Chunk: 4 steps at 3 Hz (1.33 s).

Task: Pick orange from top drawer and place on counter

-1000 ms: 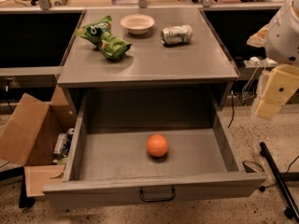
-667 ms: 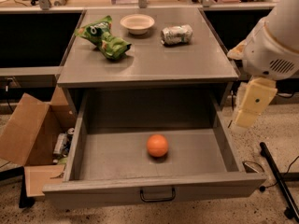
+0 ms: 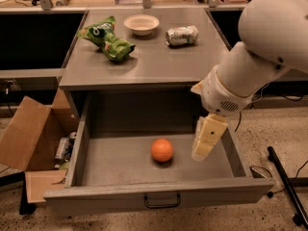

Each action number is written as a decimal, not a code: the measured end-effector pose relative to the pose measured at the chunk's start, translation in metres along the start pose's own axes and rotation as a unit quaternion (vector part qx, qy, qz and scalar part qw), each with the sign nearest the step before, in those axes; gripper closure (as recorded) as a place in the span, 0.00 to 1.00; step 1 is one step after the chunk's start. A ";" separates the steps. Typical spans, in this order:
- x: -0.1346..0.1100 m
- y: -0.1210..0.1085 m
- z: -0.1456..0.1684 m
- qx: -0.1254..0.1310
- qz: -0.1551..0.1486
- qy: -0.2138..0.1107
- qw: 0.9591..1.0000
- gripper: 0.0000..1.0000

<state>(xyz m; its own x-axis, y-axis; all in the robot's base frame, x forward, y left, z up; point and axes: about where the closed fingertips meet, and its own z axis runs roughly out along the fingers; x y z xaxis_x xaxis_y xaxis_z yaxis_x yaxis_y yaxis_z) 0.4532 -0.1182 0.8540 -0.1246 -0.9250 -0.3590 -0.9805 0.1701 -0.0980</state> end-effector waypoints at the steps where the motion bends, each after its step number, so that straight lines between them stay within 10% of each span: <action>1: -0.018 0.006 0.057 -0.029 0.000 -0.039 0.999 0.00; 4: -0.012 -0.027 0.144 -0.052 0.002 -0.055 0.997 0.00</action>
Offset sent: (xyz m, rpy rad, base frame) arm 0.0022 0.0309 -0.0387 0.0678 0.0392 0.0266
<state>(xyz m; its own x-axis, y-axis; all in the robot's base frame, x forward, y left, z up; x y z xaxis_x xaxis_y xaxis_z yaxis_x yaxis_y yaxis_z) 0.5034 -0.0634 0.7276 -0.1176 -0.8804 -0.4594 -0.9911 0.1330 -0.0013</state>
